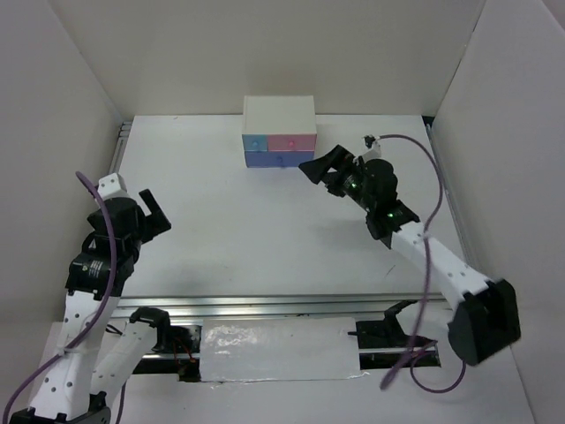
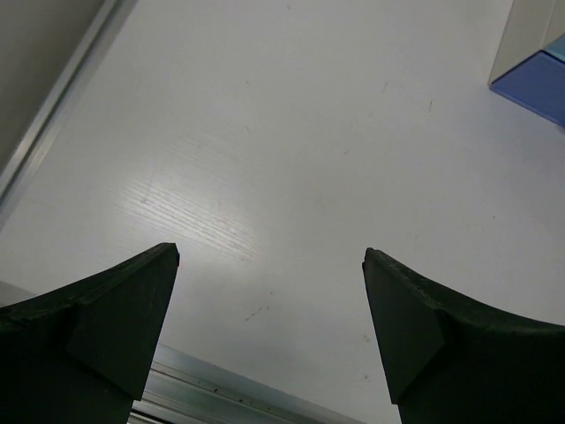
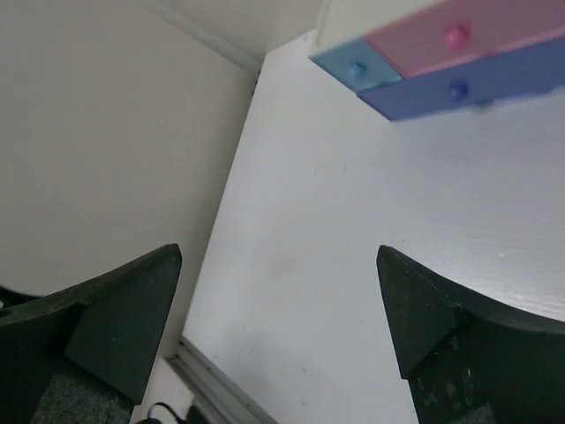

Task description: Organize the makeup

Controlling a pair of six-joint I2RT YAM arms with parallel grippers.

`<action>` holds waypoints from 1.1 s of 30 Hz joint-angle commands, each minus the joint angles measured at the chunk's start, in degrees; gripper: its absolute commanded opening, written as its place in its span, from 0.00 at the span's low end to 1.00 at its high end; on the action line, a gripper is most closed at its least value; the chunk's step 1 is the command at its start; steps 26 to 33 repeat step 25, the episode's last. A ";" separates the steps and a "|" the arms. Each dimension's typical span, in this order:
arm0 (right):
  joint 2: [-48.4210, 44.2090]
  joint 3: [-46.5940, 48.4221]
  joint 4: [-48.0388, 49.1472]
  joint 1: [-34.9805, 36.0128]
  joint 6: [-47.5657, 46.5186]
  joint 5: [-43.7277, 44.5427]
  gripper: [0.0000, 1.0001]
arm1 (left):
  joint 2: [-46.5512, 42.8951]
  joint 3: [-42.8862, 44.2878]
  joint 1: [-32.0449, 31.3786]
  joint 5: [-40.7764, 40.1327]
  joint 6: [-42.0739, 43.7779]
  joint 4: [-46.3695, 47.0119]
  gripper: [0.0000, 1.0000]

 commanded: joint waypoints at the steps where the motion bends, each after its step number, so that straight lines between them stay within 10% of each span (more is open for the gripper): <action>1: -12.96 7.05 -31.71 7.19 -21.05 21.06 1.00 | -1.43 2.93 1.35 -3.38 -0.11 0.75 0.99; 12: -51.63 11.01 -62.94 8.25 -26.61 31.80 1.00 | -3.36 3.72 0.30 -2.33 0.77 -0.66 0.99; 33: -59.13 11.90 -64.54 9.48 -26.17 32.79 1.00 | -10.48 1.00 -1.99 -2.51 0.07 1.63 0.99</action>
